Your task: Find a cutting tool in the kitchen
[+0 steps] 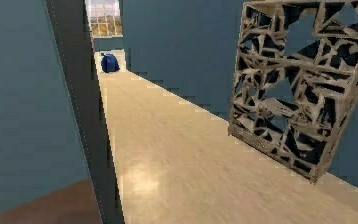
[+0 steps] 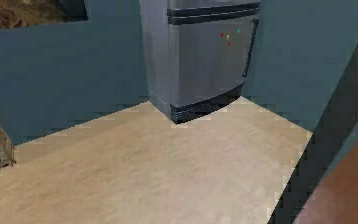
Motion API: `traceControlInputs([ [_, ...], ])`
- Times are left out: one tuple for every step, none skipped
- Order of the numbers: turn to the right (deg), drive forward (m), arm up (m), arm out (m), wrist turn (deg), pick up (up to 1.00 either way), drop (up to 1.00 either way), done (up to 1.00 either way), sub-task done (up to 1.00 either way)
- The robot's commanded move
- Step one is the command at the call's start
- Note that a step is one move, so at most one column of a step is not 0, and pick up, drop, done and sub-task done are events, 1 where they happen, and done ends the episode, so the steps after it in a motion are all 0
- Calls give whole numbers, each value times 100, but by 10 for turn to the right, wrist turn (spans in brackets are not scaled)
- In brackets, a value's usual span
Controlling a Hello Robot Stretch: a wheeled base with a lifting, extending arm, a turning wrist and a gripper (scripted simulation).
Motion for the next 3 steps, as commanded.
traceControlInputs([
  [0, 85, 0, 0, 0, 0, 0, 0, 0],
  [90, 0, 0, 0, 0, 0, 0, 0, 0],
  [0, 40, 0, 0, 0, 0, 0, 0, 0],
])
